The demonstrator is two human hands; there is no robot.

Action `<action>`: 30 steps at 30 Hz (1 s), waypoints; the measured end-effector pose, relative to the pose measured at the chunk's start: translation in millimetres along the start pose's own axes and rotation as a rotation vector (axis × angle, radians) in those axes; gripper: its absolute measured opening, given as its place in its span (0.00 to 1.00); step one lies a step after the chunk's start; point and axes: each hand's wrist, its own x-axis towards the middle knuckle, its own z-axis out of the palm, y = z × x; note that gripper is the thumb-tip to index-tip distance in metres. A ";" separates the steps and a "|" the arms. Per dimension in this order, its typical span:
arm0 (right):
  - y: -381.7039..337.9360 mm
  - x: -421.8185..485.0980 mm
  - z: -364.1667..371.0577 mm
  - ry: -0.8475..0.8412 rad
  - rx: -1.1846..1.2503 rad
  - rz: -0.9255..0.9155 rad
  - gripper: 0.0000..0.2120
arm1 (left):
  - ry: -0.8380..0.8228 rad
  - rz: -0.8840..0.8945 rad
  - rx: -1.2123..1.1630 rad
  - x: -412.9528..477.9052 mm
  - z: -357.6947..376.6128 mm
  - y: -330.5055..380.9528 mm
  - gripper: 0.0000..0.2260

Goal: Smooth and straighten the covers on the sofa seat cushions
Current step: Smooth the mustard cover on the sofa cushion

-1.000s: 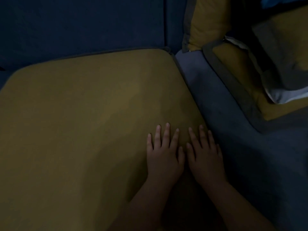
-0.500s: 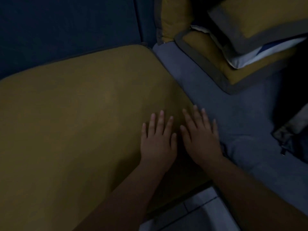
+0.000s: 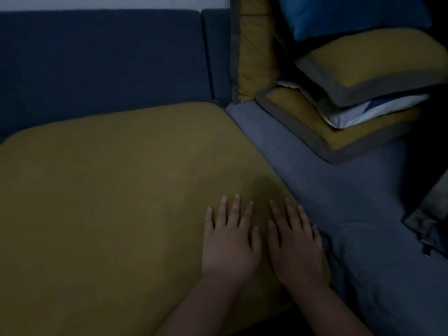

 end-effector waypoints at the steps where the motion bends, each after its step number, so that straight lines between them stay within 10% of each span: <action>1: -0.1 -0.5 -2.1 0.004 -0.024 -0.002 0.28 | 0.008 0.005 -0.004 -0.2 -0.1 -0.6 0.29; 12: -75.2 -31.0 -33.2 0.170 0.004 -0.375 0.26 | 0.341 -0.178 -0.004 -55.9 -51.3 -39.7 0.26; 25: -108.5 -52.0 -5.6 -0.177 -0.068 -0.414 0.26 | 0.124 -0.360 0.014 -100.7 -28.0 -87.5 0.29; 30: -159.4 -87.4 -13.8 0.060 0.135 -0.648 0.30 | 0.420 -0.462 0.006 -139.7 -55.6 -116.7 0.30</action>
